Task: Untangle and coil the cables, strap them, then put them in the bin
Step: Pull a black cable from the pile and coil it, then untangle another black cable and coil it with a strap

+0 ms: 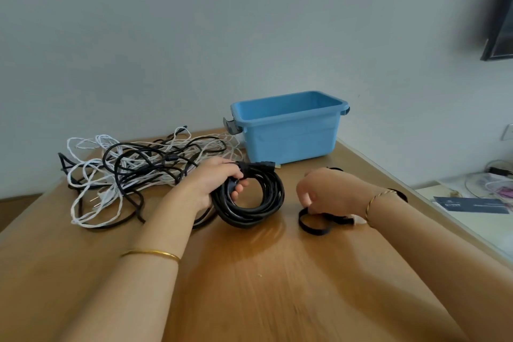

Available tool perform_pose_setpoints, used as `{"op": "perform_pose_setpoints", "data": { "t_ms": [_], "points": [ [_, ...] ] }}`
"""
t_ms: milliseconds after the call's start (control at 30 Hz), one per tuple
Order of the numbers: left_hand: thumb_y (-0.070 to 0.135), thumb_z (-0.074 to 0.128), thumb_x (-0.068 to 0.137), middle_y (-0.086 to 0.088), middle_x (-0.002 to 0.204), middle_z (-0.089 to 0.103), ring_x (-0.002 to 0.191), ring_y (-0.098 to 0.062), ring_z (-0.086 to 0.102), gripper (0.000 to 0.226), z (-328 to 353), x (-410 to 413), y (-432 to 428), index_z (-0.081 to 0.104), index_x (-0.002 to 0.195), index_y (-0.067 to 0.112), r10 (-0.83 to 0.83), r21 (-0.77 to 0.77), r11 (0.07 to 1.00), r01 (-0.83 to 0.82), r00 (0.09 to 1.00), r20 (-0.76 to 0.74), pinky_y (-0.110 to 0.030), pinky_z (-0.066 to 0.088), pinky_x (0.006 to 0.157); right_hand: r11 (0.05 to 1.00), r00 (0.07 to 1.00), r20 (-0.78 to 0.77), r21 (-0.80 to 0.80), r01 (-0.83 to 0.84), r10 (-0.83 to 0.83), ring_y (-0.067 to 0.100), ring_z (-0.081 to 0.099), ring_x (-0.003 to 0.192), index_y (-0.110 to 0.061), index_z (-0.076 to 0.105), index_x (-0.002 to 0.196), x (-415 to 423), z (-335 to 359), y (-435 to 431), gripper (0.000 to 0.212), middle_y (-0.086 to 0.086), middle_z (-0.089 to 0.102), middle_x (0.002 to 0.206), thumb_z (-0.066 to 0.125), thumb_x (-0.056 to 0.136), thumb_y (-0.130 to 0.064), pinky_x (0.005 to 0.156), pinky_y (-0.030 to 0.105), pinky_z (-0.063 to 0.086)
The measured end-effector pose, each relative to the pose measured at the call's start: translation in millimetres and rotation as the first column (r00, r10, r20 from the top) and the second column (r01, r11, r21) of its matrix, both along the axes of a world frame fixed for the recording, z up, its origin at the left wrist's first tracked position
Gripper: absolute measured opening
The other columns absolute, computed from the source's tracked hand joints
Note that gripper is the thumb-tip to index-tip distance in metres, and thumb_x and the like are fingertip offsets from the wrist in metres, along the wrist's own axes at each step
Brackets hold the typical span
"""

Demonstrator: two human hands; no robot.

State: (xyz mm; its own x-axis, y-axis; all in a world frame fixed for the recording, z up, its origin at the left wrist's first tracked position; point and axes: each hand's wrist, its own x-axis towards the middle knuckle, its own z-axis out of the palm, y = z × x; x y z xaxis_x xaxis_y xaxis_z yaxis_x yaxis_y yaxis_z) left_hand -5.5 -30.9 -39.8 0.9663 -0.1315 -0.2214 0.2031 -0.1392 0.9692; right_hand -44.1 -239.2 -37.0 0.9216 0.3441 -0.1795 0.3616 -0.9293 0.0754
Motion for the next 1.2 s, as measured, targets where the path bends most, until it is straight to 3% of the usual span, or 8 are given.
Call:
{"op": "perform_pose_setpoints", "data": {
  "t_ms": [367,567,700,800,900,1033,1133,1200],
  "points": [
    [0.003,0.049,0.093,-0.017,0.078,0.067,0.050,-0.018,0.064,0.011,-13.6,16.8,-40.6,0.056,0.100,-0.001,0.014,-0.155,0.986,-0.053,0.971,-0.240,-0.025,0.057,0.050,0.836,0.957,0.041,0.498,0.230,-0.287,0.033,0.066,0.079,0.011,0.059,0.087,3.2,8.0,-12.1,0.024,0.023,0.067,0.087,0.043,0.089,-0.007,0.069,0.039,0.053],
    [0.018,0.069,0.081,-0.006,0.079,0.063,0.068,-0.016,0.059,0.018,-17.2,29.9,-53.8,0.062,0.091,0.005,0.072,0.365,0.924,-0.112,0.990,0.122,-0.021,0.042,0.053,0.758,0.919,0.099,0.602,0.249,-0.381,0.033,0.064,0.069,-0.005,0.048,0.063,19.1,-4.3,-1.2,0.026,0.018,0.065,0.070,0.043,0.088,-0.008,0.072,0.040,0.057],
    [0.021,0.079,0.076,-0.007,0.095,0.066,0.087,-0.019,0.062,0.030,-21.7,34.8,-49.9,0.067,0.097,0.003,0.106,0.398,0.898,-0.186,0.971,0.214,-0.023,0.041,0.059,0.772,0.906,0.142,0.585,0.248,-0.398,0.023,0.051,0.059,-0.008,0.042,0.058,24.2,-7.2,4.6,0.030,0.009,0.053,0.063,0.049,0.087,-0.006,0.060,0.032,0.050],
    [0.020,0.068,0.085,-0.005,0.062,0.048,0.061,-0.018,0.051,0.029,-24.3,34.0,-37.0,0.052,0.062,0.011,0.024,0.430,0.891,-0.145,0.961,0.275,-0.029,0.043,0.068,0.776,0.886,0.180,0.577,0.256,-0.427,0.019,0.036,0.051,-0.011,0.032,0.058,27.4,-7.5,9.1,0.034,0.005,0.038,0.058,0.048,0.084,0.001,0.044,0.025,0.029],
    [0.010,0.053,0.085,-0.009,0.068,0.046,0.067,-0.016,0.048,0.018,-24.6,33.3,-14.8,0.051,0.067,0.014,-0.024,0.456,0.874,-0.169,0.921,0.389,-0.039,0.054,0.084,0.785,0.871,0.223,0.567,0.249,-0.438,0.018,0.026,0.049,-0.012,0.023,0.059,28.2,-7.7,14.8,0.037,0.004,0.029,0.059,0.044,0.082,0.007,0.043,0.026,0.020],
    [0.017,0.058,0.090,0.000,0.114,0.059,0.107,-0.020,0.052,0.015,-20.1,23.2,13.0,0.065,0.104,0.017,-0.069,0.715,0.588,-0.378,0.857,0.510,-0.034,0.044,0.092,0.889,0.793,0.442,0.378,0.259,-0.419,0.021,0.044,0.073,-0.010,0.036,0.082,15.6,-1.2,36.5,0.017,0.005,0.038,0.085,0.047,0.087,0.002,0.059,0.028,0.033],
    [0.047,0.065,0.083,-0.005,0.137,0.045,0.130,-0.030,0.035,0.053,-21.6,10.7,29.2,0.051,0.131,0.028,-0.201,0.943,0.239,-0.230,0.939,0.280,-0.043,0.033,0.104,0.938,0.818,0.510,0.334,0.098,-0.267,0.029,0.049,0.096,-0.010,0.048,0.098,9.8,5.2,62.7,0.014,0.009,0.049,0.101,0.045,0.089,0.000,0.070,0.032,0.034],
    [0.054,0.066,0.079,-0.008,0.139,0.042,0.132,-0.032,0.032,0.069,-24.9,5.4,35.3,0.044,0.138,0.027,-0.224,0.964,0.188,-0.189,0.947,0.229,-0.042,0.031,0.105,0.903,0.879,0.430,0.430,0.003,-0.208,0.030,0.051,0.100,-0.008,0.053,0.105,12.4,4.6,81.6,0.022,0.010,0.053,0.108,0.042,0.089,0.002,0.072,0.033,0.039]
  ]
}}
